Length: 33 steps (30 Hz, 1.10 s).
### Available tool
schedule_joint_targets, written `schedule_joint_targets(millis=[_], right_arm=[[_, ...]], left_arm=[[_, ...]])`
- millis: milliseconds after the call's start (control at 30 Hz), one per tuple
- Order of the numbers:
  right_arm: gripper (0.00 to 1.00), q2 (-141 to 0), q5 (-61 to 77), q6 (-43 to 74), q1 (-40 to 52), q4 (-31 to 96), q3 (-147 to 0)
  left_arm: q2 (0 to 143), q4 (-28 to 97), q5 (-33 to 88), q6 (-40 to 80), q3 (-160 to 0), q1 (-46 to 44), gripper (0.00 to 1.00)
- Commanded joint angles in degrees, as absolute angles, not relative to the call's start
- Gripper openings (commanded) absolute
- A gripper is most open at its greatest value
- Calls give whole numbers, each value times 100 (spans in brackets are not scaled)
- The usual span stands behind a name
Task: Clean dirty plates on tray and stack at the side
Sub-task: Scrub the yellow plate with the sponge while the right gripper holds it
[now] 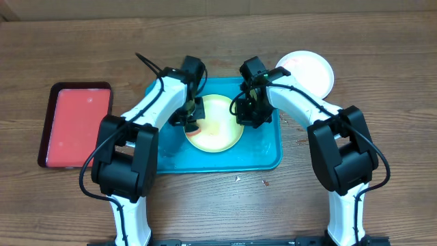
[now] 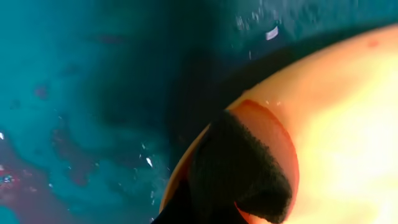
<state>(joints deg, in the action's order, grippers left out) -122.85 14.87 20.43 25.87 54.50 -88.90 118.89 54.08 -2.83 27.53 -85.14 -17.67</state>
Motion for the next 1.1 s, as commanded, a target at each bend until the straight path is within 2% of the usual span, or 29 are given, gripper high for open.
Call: schedule_joint_targets(millis=[0, 133, 367, 533, 667, 900, 1067], right_arm=[[4, -12339, 1227, 2104, 2545, 5516, -8855], [4, -12339, 1229, 2106, 2545, 5513, -8855], [4, -12339, 1232, 2106, 2545, 5474, -8855], [4, -12339, 1232, 2106, 2545, 5476, -8855], [4, -12339, 1229, 2104, 2545, 5483, -8855], [4, -12337, 1232, 2104, 2545, 5459, -8858], [4, -12337, 1232, 2106, 2545, 5454, -8858]], left_arm=[[12073, 5245, -419, 2823, -8724, -1577, 4], [12079, 4818, 790, 2812, -8676, -1667, 4], [12175, 4515, 1483, 2856, -8646, -2176, 4], [12217, 4445, 1444, 2816, -8646, -2550, 4], [12213, 4541, 869, 2705, -8652, -2574, 4], [12210, 5120, -217, 2853, -8853, -1925, 4], [12215, 4849, -200, 2895, -8849, -1474, 4]])
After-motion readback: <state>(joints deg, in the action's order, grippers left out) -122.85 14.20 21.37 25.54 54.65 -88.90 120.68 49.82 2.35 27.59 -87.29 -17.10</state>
